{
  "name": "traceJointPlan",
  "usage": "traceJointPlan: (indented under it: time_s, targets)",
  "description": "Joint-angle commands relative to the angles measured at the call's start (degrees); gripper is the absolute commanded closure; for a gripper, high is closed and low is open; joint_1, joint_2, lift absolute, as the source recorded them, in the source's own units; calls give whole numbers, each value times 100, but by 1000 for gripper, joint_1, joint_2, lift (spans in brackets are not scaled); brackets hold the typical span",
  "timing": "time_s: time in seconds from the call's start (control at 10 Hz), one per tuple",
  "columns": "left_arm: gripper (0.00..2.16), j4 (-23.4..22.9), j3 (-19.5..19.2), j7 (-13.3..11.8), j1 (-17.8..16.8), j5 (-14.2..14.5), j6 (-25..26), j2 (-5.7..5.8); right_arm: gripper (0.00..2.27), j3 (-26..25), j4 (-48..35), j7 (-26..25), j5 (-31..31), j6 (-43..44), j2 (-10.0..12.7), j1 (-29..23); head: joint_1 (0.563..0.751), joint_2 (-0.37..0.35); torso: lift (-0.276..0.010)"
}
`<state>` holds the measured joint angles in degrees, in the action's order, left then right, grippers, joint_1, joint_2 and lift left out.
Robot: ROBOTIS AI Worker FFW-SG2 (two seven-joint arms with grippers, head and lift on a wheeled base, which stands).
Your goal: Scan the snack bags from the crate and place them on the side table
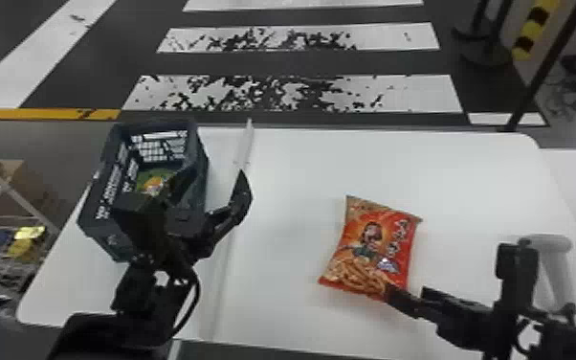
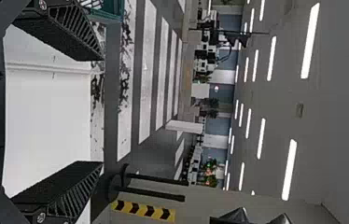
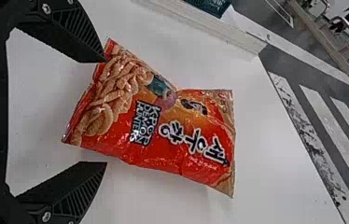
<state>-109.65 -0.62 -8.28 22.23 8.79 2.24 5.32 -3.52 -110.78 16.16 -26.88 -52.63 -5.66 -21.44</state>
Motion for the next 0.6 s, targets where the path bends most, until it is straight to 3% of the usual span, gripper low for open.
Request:
traceJointPlan:
  time_s: [0.0, 0.5]
  targets:
    - [83, 22, 0, -7, 1, 0, 1, -5, 100, 1, 206, 19, 7, -42, 4, 140, 695, 107, -50]
    - [83, 137, 26, -43, 1, 0, 1, -5, 83, 1, 945, 414, -63, -358, 30, 649, 695, 115, -50]
